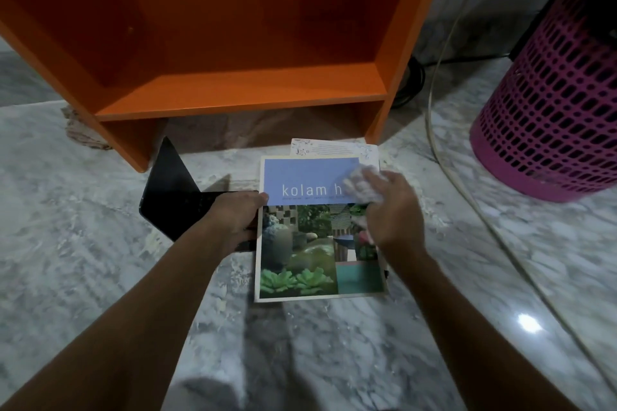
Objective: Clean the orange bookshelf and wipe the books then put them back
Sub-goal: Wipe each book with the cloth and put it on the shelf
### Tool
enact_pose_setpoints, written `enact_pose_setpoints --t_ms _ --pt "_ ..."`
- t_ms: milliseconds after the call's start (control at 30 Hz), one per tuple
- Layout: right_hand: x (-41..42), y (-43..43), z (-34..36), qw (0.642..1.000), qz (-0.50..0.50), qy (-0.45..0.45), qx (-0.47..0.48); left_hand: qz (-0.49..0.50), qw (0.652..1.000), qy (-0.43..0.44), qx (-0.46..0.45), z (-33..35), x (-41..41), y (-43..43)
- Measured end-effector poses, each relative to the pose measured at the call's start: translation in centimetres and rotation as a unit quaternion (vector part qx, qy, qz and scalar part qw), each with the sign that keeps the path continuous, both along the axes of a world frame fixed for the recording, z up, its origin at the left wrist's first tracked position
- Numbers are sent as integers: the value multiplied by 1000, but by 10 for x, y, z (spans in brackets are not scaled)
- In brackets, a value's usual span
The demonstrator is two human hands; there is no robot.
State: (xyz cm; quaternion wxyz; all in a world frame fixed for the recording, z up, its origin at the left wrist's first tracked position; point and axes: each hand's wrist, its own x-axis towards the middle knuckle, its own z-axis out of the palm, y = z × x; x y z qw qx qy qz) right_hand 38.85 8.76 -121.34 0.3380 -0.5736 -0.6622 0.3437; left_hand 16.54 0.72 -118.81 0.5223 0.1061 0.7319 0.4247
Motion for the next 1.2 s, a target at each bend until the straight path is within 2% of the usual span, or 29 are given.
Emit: enact_pose_setpoints --t_ms 67,133,233,300,333,367,400,467,533,700,833,933,1067,1200 --pt "-3 31 0 999 -47 -3 -23 4 1000 11 9 -2 0 -1" --pt "-16 42 6 999 -25 -15 15 -1 1000 25 5 -2 2 -3" --pt "-47 29 15 989 124 -36 66 -5 1000 28 2 -2 8 -8" --pt "-65 11 13 958 246 -115 93 -11 999 33 8 -3 9 -11" --pt "-69 5 13 945 261 -157 117 -15 999 38 11 -4 8 -11" --pt "-71 5 12 939 247 -185 150 -19 999 44 13 -4 6 -11" --pt "-71 8 14 948 207 -181 159 -20 998 55 17 -5 5 -10" --pt "-64 21 17 974 105 -150 137 -20 996 80 22 -5 4 -9" --pt "-52 34 20 979 57 -163 112 -14 996 86 25 -6 4 -10" --pt "-38 14 23 960 170 -216 57 19 996 2 87 3 16 -13" --pt "-45 1 11 939 156 -271 146 -4 992 -33 122 9 38 -18" --pt "-44 13 9 954 145 -225 132 10 992 2 126 11 46 -21" --pt "-34 29 35 992 90 -50 68 -16 987 69 143 39 35 -15" --pt "-40 33 94 992 95 11 81 -58 970 147 185 105 13 -11"
